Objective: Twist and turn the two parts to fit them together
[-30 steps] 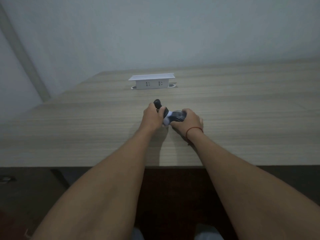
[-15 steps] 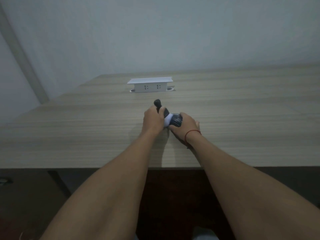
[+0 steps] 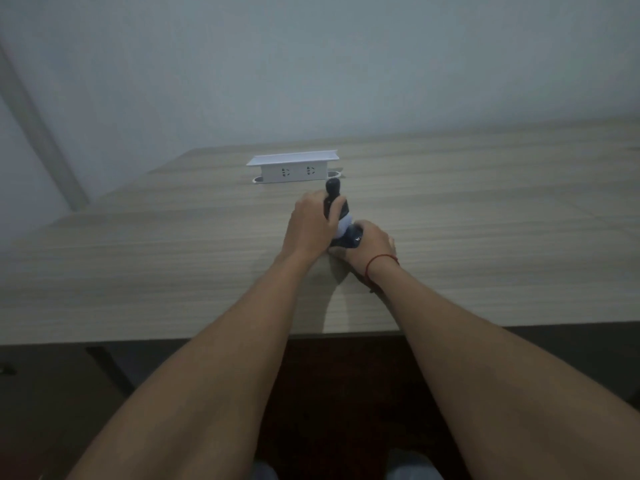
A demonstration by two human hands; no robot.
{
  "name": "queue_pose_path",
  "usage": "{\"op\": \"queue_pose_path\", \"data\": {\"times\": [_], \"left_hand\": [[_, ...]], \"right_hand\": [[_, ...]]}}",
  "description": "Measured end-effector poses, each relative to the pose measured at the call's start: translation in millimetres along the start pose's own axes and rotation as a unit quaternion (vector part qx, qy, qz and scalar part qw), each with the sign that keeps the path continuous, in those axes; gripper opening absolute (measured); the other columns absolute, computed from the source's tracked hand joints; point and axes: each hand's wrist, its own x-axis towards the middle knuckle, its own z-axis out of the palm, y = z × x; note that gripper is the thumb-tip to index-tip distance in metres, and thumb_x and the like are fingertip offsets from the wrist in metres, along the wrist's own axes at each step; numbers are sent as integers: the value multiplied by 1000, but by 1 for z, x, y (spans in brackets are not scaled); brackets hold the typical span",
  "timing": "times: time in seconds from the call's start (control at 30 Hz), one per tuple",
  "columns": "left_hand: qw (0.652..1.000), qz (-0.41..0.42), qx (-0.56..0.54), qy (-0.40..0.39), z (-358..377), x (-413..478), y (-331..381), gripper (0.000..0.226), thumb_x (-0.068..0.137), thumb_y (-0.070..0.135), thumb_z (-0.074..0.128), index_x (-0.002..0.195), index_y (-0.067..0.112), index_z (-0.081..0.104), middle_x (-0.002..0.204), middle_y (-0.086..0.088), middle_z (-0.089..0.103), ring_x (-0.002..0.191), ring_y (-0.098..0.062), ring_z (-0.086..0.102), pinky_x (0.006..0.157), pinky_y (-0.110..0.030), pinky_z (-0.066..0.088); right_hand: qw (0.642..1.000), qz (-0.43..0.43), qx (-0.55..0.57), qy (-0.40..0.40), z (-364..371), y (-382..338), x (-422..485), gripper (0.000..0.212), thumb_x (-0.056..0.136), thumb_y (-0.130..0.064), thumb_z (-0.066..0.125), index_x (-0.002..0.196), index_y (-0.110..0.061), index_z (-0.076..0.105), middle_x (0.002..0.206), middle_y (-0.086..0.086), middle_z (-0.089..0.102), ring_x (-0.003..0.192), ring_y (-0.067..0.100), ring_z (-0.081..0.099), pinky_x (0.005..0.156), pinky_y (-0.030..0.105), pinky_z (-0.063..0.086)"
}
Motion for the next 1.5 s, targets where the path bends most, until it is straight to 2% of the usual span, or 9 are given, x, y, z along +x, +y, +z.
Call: {"op": "queue_pose_path", "data": {"times": [0.13, 0.27, 0.37, 0.53, 0.9, 1.07, 1.23, 1.4, 1.5], "left_hand": [[995, -93, 16, 33, -1, -11, -18, 33, 94, 30, 52, 97, 0, 66, 97, -16, 65, 90, -29, 62, 76, -36, 51], [987, -81, -87, 107, -7, 0, -8, 35, 92, 32, 56, 90, 0, 68, 89, -15, 69, 83, -27, 64, 76, -36, 53], [995, -96, -27, 16, 3, -4, -8, 35, 88, 38, 59, 96, 5, 69, 93, -13, 71, 85, -28, 67, 78, -41, 57], [987, -119, -58, 89, 3, -7, -4, 31, 92, 32, 57, 96, 4, 69, 95, -13, 70, 87, -25, 66, 78, -36, 56], [989, -141, -36, 23, 2, -14, -22, 31, 94, 29, 55, 101, 1, 67, 101, -16, 69, 87, -26, 64, 77, -35, 52], [968, -189, -116, 121, -1, -14, -19, 29, 94, 27, 56, 95, 1, 69, 95, -13, 69, 79, -18, 58, 71, -26, 41], [972, -230, -44, 28, 5, -2, -20, 34, 92, 28, 58, 108, 0, 66, 110, -17, 68, 100, -32, 66, 85, -37, 53], [985, -154, -78, 15, -4, 6, -23, 33, 92, 30, 59, 96, -1, 70, 95, -16, 71, 88, -29, 66, 76, -33, 52], [979, -203, -34, 4, -4, 1, -35, 34, 92, 30, 58, 103, -1, 67, 106, -18, 69, 96, -33, 65, 80, -35, 50]], "right_hand": [[1000, -15, 4, 10, 5, 4, 2, 41, 69, -41, 74, 102, -22, 61, 104, 4, 66, 102, 27, 57, 100, 41, 42], [1000, -15, -7, 10, 4, 6, 3, 33, 69, -43, 73, 93, -25, 58, 100, 2, 65, 102, 28, 56, 98, 38, 42], [1000, -13, -5, 13, 5, 4, 3, 37, 69, -42, 73, 99, -23, 60, 103, 3, 66, 102, 28, 58, 98, 38, 43], [1000, -12, 1, 14, 5, 6, 3, 44, 67, -41, 73, 105, -22, 61, 107, 3, 66, 104, 29, 57, 97, 38, 44], [1000, -2, 15, 7, 7, 6, 5, 47, 68, -41, 75, 108, -22, 59, 109, 3, 64, 107, 27, 56, 99, 43, 43], [1000, -5, 16, 1, 9, 8, 7, 52, 68, -40, 75, 112, -21, 56, 112, 3, 63, 108, 27, 54, 100, 44, 43], [1000, -19, 10, 13, 8, 9, 9, 62, 62, -39, 79, 116, -19, 56, 117, 7, 58, 108, 27, 54, 97, 43, 46], [999, -39, -37, 3, 10, 7, 13, 67, 58, -58, 75, 113, -23, 59, 114, 6, 59, 105, 26, 54, 95, 44, 47], [998, -43, -36, -11, 12, 9, 13, 67, 67, -54, 73, 123, -21, 53, 122, 5, 57, 113, 26, 53, 102, 45, 41]]}}
